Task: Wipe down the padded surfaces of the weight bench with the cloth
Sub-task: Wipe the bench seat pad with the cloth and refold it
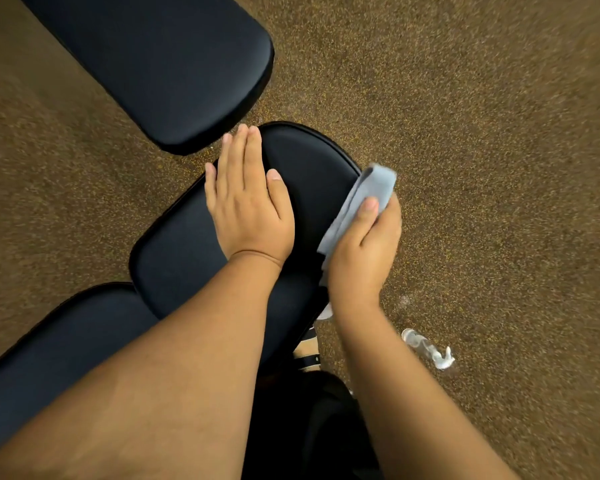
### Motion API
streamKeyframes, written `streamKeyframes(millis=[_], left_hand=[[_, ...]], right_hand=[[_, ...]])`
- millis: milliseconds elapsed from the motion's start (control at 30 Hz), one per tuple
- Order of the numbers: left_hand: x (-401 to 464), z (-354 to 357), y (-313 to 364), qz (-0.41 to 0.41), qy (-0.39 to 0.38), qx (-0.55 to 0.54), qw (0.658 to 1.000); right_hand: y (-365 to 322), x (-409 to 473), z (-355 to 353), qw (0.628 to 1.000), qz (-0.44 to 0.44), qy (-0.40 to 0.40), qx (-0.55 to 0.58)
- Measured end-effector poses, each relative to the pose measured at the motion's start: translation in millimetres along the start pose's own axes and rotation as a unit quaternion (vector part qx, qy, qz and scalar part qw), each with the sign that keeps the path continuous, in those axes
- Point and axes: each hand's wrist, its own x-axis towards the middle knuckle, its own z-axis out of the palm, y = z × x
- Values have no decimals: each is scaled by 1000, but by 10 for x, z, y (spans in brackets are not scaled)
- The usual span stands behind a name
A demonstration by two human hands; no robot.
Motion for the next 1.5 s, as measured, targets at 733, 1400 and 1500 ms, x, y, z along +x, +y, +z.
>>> streamKeyframes(millis=[733, 1400, 1500], left_hand=[[-5, 29, -64, 9, 2, -4, 1000], [38, -44, -151, 26, -62, 6, 998], [51, -47, -155, 27, -74, 13, 997]], right_hand=[[195, -408, 35, 997, 42, 25, 68], [343, -741, 130, 996, 64, 48, 44], [255, -498, 101, 994, 74, 59, 50]])
